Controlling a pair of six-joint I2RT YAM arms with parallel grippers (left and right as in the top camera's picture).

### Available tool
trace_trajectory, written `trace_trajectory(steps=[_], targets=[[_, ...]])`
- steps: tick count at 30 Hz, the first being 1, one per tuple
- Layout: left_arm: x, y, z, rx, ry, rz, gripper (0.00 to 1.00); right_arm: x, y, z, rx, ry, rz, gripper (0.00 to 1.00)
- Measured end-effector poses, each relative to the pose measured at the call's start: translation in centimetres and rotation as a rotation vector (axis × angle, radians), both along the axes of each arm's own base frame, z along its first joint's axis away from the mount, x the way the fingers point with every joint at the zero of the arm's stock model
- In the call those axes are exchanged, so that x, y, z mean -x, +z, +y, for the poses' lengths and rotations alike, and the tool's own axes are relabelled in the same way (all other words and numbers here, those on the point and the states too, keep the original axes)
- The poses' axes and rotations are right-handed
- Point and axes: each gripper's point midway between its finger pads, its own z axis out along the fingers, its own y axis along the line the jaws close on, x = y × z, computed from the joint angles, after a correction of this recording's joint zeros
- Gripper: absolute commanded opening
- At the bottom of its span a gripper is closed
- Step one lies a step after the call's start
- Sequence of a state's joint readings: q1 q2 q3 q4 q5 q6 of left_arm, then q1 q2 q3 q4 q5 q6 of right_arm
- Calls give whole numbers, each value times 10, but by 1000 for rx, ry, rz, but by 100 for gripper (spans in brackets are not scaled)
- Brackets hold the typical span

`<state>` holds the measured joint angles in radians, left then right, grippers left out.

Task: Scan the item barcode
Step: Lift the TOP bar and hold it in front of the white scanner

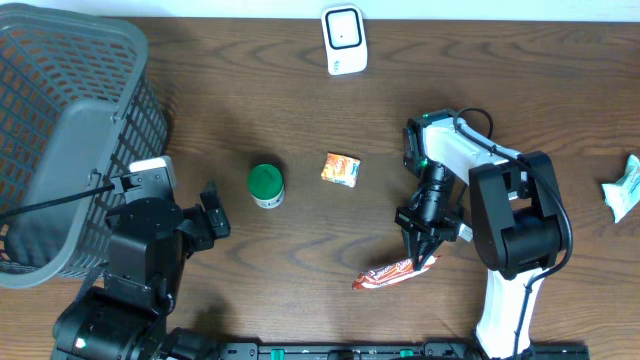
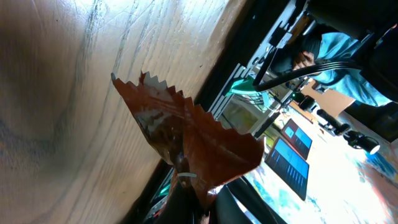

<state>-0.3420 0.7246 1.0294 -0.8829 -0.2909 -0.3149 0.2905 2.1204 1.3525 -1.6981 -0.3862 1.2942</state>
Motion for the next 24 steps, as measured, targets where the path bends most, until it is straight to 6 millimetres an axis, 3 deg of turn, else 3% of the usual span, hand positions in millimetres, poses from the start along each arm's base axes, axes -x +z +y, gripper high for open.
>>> trace_trajectory(steps=[12,18,21,24], targets=[[0,0,0,0,0,0,98,0,0,0,-12,8,-2,1],[0,0,0,0,0,0,98,-9,-3,3,-132,88,-65,1],[0,0,0,0,0,0,98,-35,-5,8,-204,137,-183,1],[0,0,0,-1,0,0,98,-86,-4,17,-311,212,-408,2]])
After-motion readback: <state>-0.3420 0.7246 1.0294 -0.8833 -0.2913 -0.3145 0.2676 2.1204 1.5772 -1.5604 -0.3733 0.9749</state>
